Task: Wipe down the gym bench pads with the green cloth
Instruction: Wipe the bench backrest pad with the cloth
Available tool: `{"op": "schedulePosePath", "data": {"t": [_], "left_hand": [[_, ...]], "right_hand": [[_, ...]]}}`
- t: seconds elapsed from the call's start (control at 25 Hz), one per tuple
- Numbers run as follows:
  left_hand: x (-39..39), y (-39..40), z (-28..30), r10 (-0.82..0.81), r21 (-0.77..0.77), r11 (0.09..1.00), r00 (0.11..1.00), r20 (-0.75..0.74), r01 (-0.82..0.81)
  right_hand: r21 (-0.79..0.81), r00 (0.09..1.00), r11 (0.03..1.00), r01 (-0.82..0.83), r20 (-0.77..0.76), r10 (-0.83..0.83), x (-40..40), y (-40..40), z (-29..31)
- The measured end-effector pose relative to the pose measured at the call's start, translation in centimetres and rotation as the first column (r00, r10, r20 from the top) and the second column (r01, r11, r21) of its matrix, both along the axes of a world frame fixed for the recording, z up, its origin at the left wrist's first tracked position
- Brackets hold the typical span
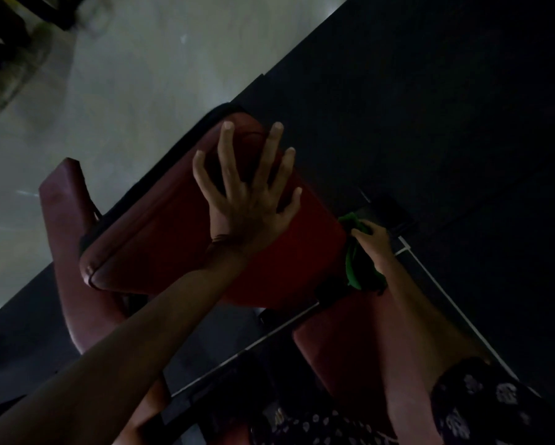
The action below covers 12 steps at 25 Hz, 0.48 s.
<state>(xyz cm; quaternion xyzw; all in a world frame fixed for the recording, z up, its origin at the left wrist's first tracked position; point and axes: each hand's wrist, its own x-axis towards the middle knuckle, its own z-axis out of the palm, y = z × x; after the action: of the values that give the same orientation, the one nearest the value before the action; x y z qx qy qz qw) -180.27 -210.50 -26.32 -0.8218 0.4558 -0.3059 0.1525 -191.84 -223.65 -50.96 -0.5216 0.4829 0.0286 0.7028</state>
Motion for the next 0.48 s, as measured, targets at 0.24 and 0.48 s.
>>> {"op": "schedulePosePath", "data": {"t": [0.24, 0.48], "left_hand": [[-0.2, -0.1, 0.3, -0.003, 0.004, 1.0, 1.0, 0.026, 0.003], [-0.2, -0.3, 0.0, -0.041, -0.05, 0.998, 0.999, 0.034, 0.042]], "right_hand": [[0.063, 0.986, 0.998, 0.014, -0.167, -0.003, -1.0, 0.7, -2.8], [0.061, 0.971, 0.998, -0.024, -0.235, 0.038, -0.2, 0.5, -2.1]]}}
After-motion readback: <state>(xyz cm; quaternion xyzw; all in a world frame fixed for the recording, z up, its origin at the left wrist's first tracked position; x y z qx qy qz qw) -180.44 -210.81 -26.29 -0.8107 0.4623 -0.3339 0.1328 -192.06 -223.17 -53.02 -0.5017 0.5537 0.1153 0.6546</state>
